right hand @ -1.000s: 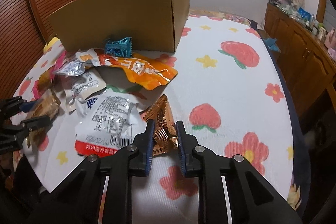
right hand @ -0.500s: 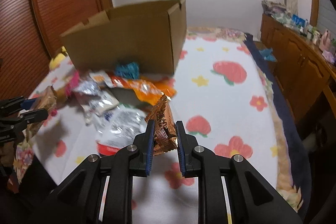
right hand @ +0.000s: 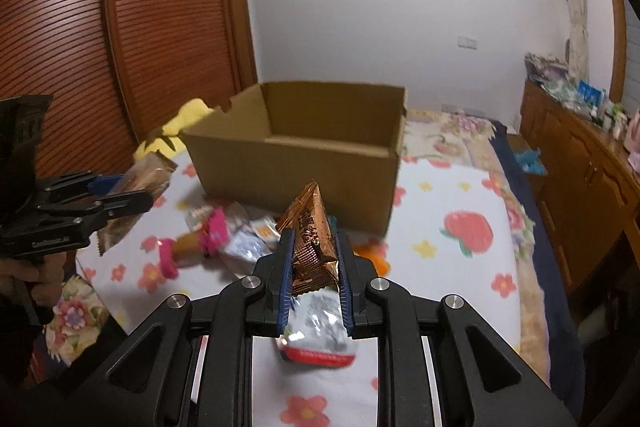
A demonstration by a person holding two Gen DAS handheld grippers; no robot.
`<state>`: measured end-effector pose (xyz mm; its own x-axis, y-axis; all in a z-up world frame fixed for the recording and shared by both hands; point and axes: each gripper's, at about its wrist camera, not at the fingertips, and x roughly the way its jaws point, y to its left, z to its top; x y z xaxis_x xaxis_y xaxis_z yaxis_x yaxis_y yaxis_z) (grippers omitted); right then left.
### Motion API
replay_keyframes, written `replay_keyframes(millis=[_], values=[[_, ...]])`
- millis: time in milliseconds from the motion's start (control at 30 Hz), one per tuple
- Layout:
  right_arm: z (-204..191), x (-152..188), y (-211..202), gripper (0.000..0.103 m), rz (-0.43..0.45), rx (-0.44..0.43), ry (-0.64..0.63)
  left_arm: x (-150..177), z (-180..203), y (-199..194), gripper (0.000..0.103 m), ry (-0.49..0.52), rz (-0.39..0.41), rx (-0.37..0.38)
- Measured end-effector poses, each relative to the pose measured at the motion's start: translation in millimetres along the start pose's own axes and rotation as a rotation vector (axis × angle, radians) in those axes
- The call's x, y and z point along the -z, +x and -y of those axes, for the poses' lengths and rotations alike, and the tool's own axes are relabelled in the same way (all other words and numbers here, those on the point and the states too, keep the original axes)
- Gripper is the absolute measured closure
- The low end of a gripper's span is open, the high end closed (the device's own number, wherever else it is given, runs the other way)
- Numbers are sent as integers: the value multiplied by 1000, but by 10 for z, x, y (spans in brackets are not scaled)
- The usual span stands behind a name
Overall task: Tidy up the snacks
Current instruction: 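Lift both held packets and carry them over the cardboard box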
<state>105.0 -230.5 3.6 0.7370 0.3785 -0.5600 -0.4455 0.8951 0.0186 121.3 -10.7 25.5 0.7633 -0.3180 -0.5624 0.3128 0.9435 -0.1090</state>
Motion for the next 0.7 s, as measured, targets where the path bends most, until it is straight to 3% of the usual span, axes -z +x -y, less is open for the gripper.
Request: replay_keyframes(millis=[433,700], values=[[-91,-370,150,85,42,-33,3,-256,-230,59,59,2,26,-34],[-99,-633,446,85,43,-61,-1,-508,-383,351,59,13,18,-39]])
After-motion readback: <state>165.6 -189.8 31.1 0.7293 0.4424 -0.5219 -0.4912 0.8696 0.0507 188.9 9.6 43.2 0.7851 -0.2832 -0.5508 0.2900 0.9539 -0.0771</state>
